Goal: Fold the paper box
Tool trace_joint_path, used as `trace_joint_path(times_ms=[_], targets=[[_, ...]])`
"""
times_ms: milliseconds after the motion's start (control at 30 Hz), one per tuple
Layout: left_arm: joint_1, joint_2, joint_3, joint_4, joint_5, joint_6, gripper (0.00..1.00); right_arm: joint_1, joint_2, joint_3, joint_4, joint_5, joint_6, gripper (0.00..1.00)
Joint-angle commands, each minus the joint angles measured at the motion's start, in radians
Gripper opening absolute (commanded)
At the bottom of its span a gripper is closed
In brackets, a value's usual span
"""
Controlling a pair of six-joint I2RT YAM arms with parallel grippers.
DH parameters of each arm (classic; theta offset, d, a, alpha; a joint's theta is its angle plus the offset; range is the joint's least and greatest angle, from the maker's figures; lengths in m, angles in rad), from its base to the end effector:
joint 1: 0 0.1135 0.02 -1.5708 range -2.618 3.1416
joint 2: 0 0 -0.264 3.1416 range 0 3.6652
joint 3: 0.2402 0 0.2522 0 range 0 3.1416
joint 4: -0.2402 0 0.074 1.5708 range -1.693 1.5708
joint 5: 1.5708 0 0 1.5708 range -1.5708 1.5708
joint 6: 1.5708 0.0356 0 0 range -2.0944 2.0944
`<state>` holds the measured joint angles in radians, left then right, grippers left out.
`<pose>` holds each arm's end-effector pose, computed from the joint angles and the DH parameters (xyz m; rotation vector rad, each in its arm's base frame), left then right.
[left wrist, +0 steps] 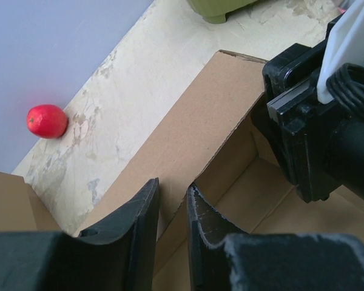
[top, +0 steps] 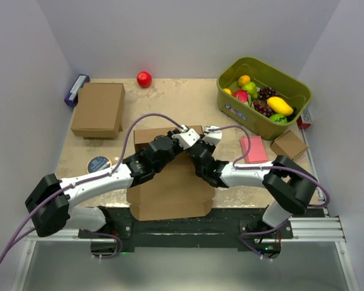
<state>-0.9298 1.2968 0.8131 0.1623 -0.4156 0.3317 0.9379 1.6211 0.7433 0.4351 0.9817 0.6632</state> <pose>0.1876 -0.2274 0.2732 0.8606 1.6535 -0.0202 0.2135 0.2410 0.1869 0.3402 1.7811 0.1406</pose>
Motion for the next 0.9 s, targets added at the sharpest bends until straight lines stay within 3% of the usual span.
trace_joint_path(times_ms=[0,167,267,600,867], targets=[[0.008,0.027,-0.011,-0.136,-0.077,-0.059,0.06,-0.051,-0.029,-0.082,-0.139,0.105,0.058,0.16],[0.008,0.052,0.026,-0.201,-0.080,-0.092,0.07,-0.050,-0.136,-0.174,0.000,-0.026,0.012,0.39],[0.009,0.052,0.035,-0.213,-0.080,-0.099,0.07,-0.050,-0.179,-0.205,0.011,-0.041,0.004,0.47],[0.009,0.038,0.038,-0.227,-0.061,-0.103,0.07,-0.050,-0.133,-0.239,0.135,-0.094,-0.056,0.58],[0.008,0.032,0.037,-0.230,-0.048,-0.108,0.07,-0.050,-0.046,-0.231,0.252,-0.090,-0.106,0.59]])
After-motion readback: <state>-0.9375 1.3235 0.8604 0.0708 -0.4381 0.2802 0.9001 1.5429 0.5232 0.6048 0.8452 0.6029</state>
